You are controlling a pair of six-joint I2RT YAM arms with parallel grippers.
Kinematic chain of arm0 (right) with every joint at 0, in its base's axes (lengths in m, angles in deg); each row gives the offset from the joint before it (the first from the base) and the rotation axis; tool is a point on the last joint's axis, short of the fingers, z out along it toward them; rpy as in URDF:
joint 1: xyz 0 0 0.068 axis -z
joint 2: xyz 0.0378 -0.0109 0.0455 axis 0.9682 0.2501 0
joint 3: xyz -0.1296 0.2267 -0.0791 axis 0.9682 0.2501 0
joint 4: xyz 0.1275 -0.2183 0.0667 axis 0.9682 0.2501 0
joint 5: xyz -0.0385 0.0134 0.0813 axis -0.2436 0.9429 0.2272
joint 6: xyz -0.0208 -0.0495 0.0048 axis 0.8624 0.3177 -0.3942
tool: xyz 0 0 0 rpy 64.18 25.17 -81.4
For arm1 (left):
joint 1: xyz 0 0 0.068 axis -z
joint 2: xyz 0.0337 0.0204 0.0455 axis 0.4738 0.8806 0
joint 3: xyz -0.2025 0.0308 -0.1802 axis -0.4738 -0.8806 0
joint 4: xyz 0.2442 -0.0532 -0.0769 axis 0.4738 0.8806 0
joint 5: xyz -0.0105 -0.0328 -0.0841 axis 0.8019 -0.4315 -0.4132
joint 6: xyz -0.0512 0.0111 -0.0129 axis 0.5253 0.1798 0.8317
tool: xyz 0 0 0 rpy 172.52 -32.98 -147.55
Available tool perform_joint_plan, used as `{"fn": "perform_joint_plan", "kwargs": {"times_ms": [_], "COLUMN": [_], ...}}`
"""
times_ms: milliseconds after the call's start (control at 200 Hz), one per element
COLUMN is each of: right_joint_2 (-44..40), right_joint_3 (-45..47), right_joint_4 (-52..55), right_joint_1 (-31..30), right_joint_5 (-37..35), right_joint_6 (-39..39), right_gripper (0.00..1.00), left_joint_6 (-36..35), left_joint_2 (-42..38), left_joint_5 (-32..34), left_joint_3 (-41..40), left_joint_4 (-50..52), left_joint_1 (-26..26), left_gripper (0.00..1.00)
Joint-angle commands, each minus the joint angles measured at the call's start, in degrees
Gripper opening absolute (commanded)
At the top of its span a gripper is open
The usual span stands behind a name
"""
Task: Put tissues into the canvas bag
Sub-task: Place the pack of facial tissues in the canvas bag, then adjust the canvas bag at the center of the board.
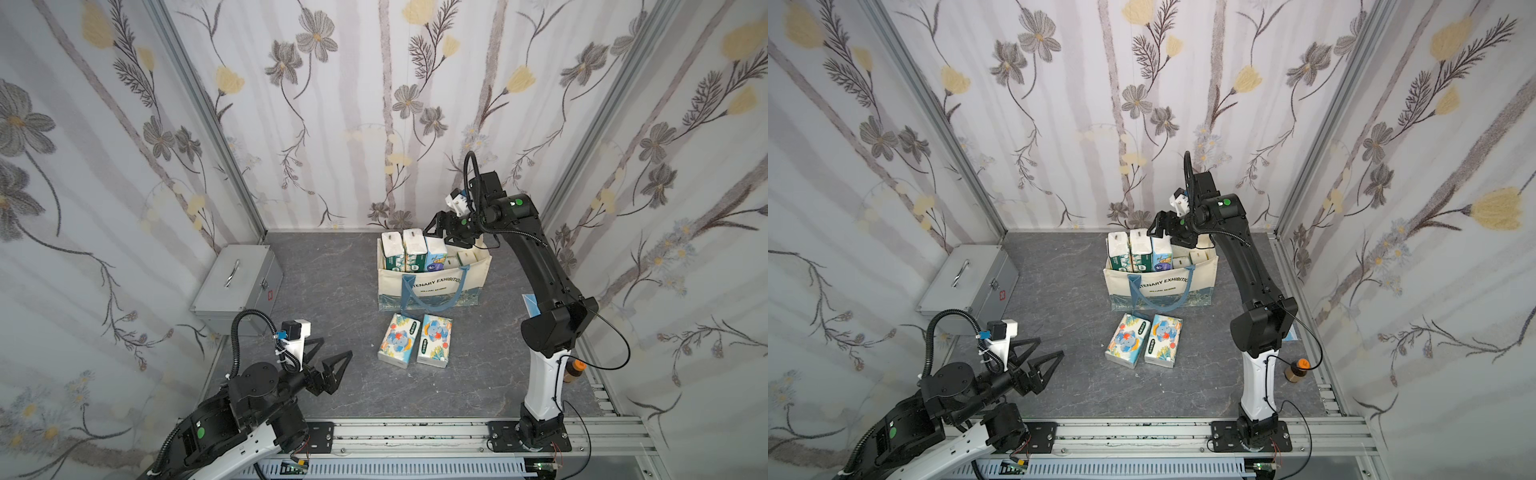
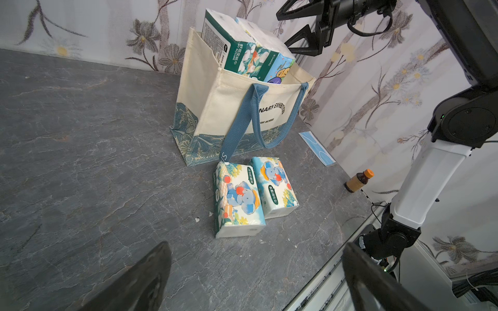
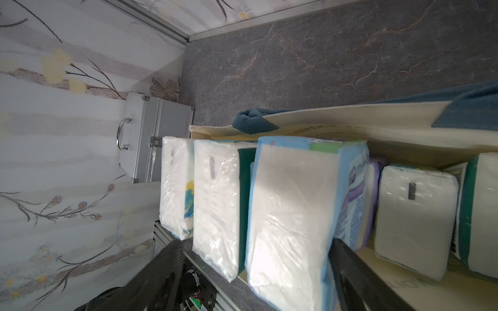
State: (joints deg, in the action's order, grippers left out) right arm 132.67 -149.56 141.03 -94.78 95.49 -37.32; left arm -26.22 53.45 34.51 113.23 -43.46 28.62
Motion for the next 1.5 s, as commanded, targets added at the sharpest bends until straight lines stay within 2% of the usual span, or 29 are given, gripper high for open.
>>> {"fn": "perform_joint_plan", "kwargs": {"times_ms": [0, 120, 210, 295, 385, 500, 550, 645, 710, 784, 939, 999, 1034, 1044, 1109, 1294, 1494], "right_joint_2": [-2.50, -7.29, -13.12, -20.16, -29.00, -34.64, -35.51, -36.89, -37.17, -36.27, -32.06, -30.47, -29.69, -29.42, -29.12, -36.01, -48.64], "right_joint_3": [1.96, 7.25, 14.67, 26.82, 41.82, 56.16, 60.30, 69.28, 74.49, 78.01, 79.44, 79.66, 79.57, 79.57, 79.74, 85.83, 88.23], "right_joint_4": [-0.25, -1.30, -4.44, -11.73, -24.74, -34.93, -37.12, -42.71, -46.94, -49.32, -50.27, -51.25, -51.06, -50.98, -51.32, -53.91, -50.67], "right_joint_1": [0.23, 0.20, 0.22, 0.26, 0.12, -0.20, -0.56, -1.15, -1.30, -1.28, -1.26, -1.29, -1.27, -1.22, -1.26, -1.24, -1.23], "right_joint_5": [-0.28, -1.15, -0.62, 2.93, 8.80, 10.57, 10.34, 8.11, 5.88, 2.99, -1.28, -1.53, -1.75, -1.91, -2.62, -3.52, -6.26], "right_joint_6": [1.11, 1.66, 1.46, 0.27, -2.55, -6.59, -7.44, -9.51, -10.63, -10.40, -6.89, -6.80, -6.70, -6.68, -7.10, -7.55, -4.30], "right_gripper": [0.84, 0.84, 0.83, 0.80, 0.77, 0.67, 0.58, 0.19, 0.00, 0.00, 0.00, 0.07, 0.06, 0.00, 0.00, 0.00, 0.00], "left_joint_6": [-0.06, -0.04, 0.01, -0.08, -0.30, -0.37, -0.36, -0.38, -0.50, -0.70, -0.73, -0.83, -0.86, -0.91, -0.97, -0.85, -0.85], "left_joint_2": [0.42, 1.18, 1.95, 2.69, 3.61, 4.62, 5.05, 5.63, 5.88, 6.05, 6.15, 6.34, 6.56, 6.61, 7.20, 8.24, 8.67], "left_joint_5": [0.50, 0.31, -0.15, -0.79, -1.36, -1.99, -2.28, -3.09, -3.70, -3.97, -4.10, -4.78, -5.30, -5.47, -6.72, -8.80, -10.33], "left_joint_3": [0.40, 0.27, 0.33, 0.40, 0.51, 0.52, 0.52, 0.41, 0.39, 0.42, 0.34, 0.21, 0.17, 0.17, 0.17, 0.11, -0.38], "left_joint_4": [-1.03, -1.12, -1.30, -1.42, -1.52, -1.73, -1.82, -2.24, -2.37, -2.44, -2.60, -2.87, -3.04, -3.14, -3.48, -4.16, -5.13], "left_joint_1": [-0.04, 0.03, -0.13, -0.12, -0.21, -0.46, -0.65, -1.54, -2.10, -2.41, -3.22, -3.99, -4.53, -4.72, -6.06, -8.62, -9.83], "left_gripper": [1.00, 1.00, 1.00, 1.00, 1.00, 1.00, 1.00, 1.00, 1.00, 1.00, 1.00, 1.00, 1.00, 1.00, 1.00, 1.00, 1.00]}}
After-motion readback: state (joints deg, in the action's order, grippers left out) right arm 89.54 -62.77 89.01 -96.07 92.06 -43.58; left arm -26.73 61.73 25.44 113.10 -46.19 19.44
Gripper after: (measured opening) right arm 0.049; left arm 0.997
